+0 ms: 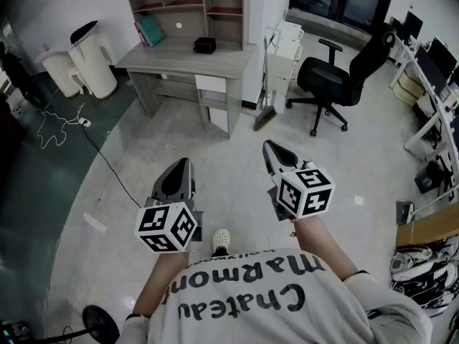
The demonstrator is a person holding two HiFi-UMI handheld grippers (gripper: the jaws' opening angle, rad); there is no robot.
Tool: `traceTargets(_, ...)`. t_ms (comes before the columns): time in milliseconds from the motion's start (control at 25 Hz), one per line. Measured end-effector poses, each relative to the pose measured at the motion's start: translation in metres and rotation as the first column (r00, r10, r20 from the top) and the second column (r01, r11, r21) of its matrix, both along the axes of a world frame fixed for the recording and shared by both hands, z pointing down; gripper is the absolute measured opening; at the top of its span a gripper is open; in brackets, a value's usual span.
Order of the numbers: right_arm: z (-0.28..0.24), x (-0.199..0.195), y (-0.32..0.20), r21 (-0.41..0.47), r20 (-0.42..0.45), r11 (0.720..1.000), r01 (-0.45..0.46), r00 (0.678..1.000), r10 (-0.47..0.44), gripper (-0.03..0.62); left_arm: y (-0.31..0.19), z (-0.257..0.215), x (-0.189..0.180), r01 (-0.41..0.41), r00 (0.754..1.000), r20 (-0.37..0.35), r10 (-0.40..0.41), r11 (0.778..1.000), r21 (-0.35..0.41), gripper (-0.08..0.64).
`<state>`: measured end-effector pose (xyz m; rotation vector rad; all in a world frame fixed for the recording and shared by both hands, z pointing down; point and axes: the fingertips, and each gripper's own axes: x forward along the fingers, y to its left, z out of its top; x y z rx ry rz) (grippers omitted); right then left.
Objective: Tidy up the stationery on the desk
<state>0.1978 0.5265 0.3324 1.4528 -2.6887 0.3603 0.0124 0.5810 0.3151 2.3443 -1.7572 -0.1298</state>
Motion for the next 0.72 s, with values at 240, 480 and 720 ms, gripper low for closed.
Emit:
traceTargets(240, 0.000, -0.004, -0.017, -0.002, 0.001, 1.000, -0.010, 1.000, 0.010, 0.015, -0.020, 0.000, -0.009, 0.001, 1.000, -0.011, -0.001, 1.000, 0.005, 0.015)
traceTargets(480, -0.010, -0.019, -0.051, 0.005, 0.005, 1.000, -0.028, 1.000, 0.028, 0.015, -0.055, -0.014, -0.023, -0.034, 0.999, -0.013, 0.034, 0.999, 0.027, 0.015)
traceTargets(720, -0.024, -0.043, -0.092, -0.006, 0.106, 0.998, -0.058, 0.993, 0.058, 0.015, -0.099, -0.030, -0.051, -0.069, 0.997, -0.013, 0.070, 0.996, 0.052, 0.015)
